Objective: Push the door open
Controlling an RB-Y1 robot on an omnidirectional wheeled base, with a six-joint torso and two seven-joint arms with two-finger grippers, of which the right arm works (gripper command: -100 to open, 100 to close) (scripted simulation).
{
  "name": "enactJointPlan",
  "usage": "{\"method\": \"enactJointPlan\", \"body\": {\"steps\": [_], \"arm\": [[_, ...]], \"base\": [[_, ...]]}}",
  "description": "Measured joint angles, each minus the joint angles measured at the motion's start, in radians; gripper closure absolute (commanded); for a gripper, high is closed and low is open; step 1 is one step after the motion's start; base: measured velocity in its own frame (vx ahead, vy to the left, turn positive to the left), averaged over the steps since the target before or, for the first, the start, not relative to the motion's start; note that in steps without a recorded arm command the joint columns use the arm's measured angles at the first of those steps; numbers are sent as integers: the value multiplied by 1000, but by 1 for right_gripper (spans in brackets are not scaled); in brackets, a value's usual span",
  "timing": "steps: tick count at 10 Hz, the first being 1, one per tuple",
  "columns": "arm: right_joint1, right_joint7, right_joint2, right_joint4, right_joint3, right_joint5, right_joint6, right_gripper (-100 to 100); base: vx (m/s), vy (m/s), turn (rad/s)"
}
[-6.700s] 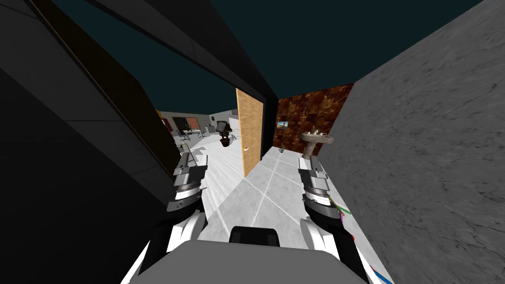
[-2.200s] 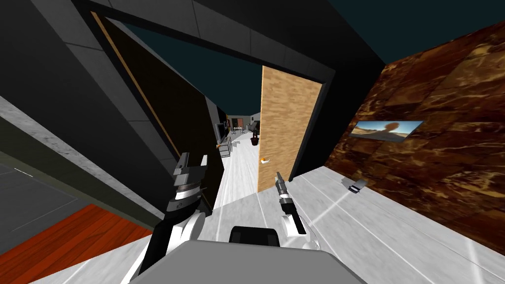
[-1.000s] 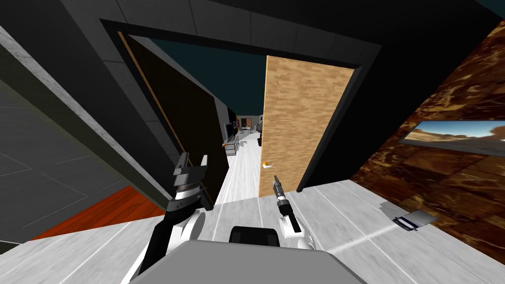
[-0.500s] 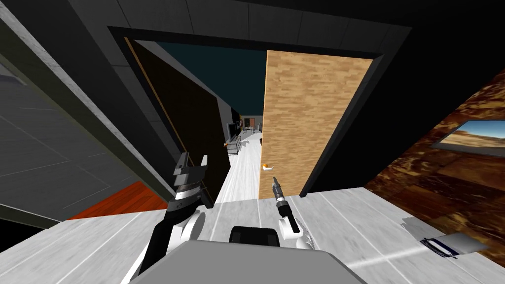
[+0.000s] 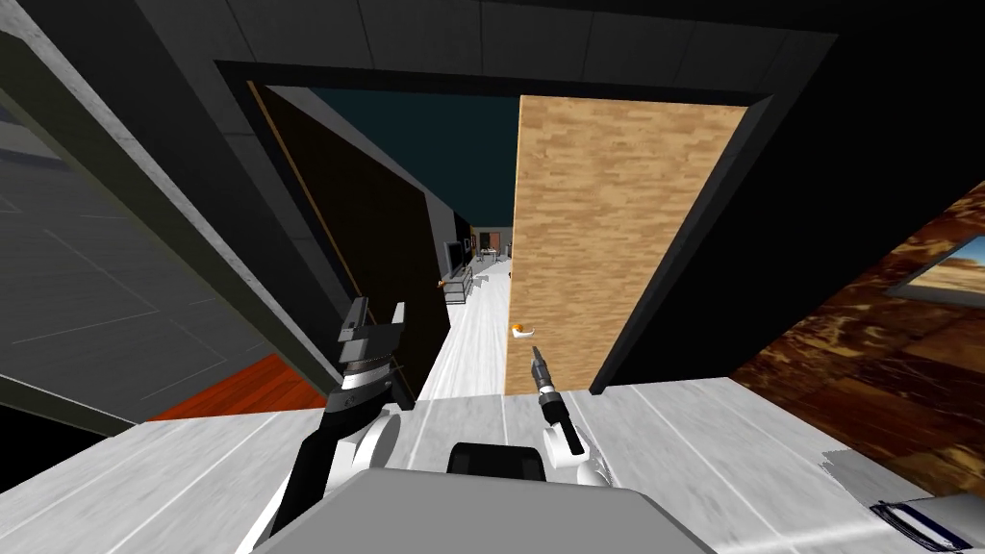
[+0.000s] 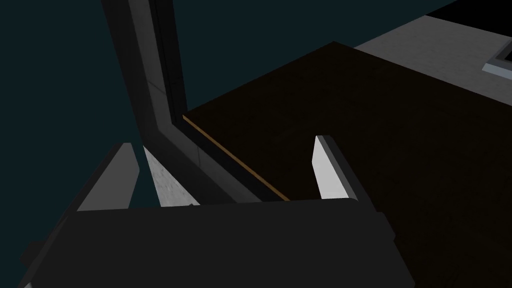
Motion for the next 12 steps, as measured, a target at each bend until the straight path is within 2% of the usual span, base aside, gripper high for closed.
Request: {"method": "enactJointPlan", "body": {"steps": [7,8,12], "arm": [[-4,3,7,27,-16,-3,-20,-100],[-5,4,8,27,-16,-3,-20,100],[-9,4,7,25,-17,-3,-18,100]], "base": [[181,20,24],[-10,-2,-4],[-10,-2,5]]}}
